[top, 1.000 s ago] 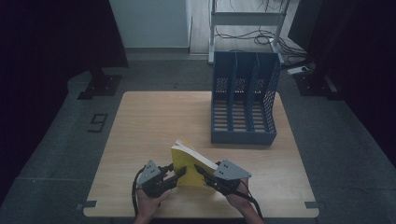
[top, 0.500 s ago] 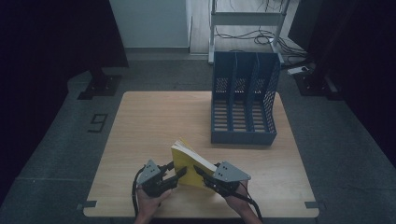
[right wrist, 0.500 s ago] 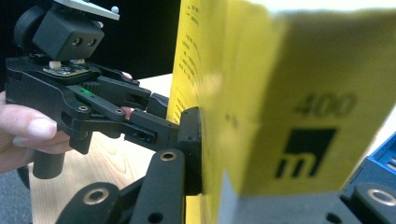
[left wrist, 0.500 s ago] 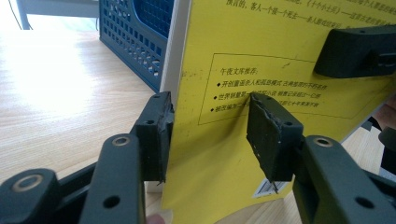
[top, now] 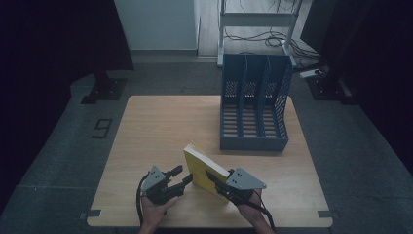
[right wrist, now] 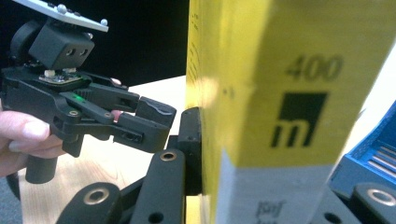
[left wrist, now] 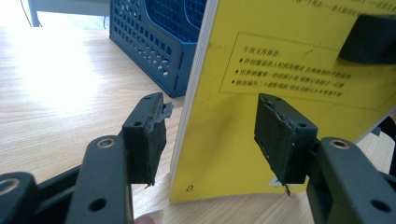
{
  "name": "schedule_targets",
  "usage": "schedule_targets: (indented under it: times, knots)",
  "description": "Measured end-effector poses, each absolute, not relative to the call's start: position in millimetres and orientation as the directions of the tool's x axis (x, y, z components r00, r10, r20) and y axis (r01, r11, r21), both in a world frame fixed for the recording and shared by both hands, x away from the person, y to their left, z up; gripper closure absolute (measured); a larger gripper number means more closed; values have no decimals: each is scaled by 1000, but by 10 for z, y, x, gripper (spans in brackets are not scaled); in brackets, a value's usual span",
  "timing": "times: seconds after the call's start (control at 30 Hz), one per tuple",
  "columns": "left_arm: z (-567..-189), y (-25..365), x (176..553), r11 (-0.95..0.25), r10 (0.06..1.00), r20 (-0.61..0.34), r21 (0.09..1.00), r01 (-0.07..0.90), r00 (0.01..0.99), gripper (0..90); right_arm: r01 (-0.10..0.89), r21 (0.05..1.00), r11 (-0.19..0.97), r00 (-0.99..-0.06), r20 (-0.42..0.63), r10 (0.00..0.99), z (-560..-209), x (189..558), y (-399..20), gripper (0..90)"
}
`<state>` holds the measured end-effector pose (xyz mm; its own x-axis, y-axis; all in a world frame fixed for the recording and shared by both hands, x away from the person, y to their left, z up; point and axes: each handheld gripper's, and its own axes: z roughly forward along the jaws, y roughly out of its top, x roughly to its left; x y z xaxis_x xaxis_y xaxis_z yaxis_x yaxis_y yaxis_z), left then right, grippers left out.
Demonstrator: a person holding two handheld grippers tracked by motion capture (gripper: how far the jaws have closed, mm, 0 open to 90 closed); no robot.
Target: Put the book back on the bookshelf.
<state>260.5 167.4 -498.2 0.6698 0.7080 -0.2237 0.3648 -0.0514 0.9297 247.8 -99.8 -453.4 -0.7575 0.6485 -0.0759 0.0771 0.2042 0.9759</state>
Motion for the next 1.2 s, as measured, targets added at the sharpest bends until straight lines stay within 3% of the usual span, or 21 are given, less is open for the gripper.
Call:
schedule_targets:
  times: [1.2]
  knots:
    - [-5030, 1678, 2653, -76, 709, -241, 908, 412, 662, 408, 37, 994, 103, -618, -58, 784, -4330, 2445, -1327, 747]
